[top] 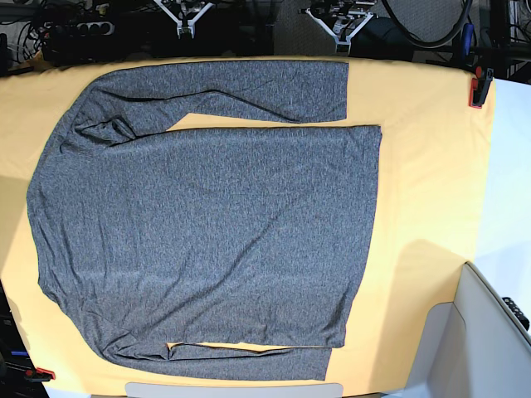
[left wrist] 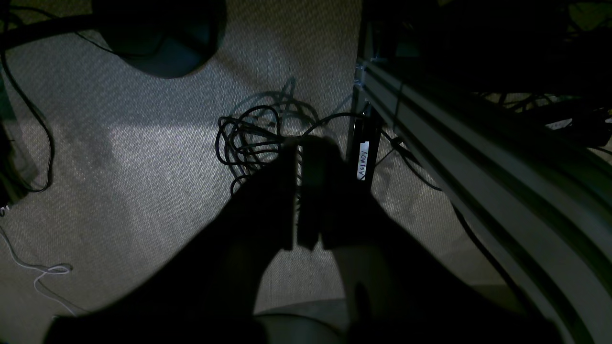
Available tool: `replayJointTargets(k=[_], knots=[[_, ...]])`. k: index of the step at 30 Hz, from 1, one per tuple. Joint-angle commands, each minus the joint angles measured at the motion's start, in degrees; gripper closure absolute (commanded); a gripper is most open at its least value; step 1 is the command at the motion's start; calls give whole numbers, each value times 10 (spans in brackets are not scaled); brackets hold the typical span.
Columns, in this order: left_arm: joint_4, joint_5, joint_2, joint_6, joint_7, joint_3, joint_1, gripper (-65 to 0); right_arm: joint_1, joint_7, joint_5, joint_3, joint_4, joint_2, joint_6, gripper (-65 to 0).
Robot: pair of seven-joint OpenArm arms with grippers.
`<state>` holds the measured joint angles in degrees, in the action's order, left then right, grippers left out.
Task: Fold the T-shirt properly
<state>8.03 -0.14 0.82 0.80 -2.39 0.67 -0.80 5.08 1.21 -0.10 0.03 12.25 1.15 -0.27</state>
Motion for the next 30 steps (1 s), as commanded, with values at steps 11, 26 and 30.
replayJointTargets(k=[11,26,30], knots=[[3,1,2,-3,-6,-1,0,-1,2,5,-1,-1,2,2,-2,-2],[3,1,2,-3,-23,-1,0,-1,2,5,-1,-1,2,2,-2,-2],[3,1,2,-3,-24,-1,-1,-1,2,5,-1,-1,2,2,-2,-2]])
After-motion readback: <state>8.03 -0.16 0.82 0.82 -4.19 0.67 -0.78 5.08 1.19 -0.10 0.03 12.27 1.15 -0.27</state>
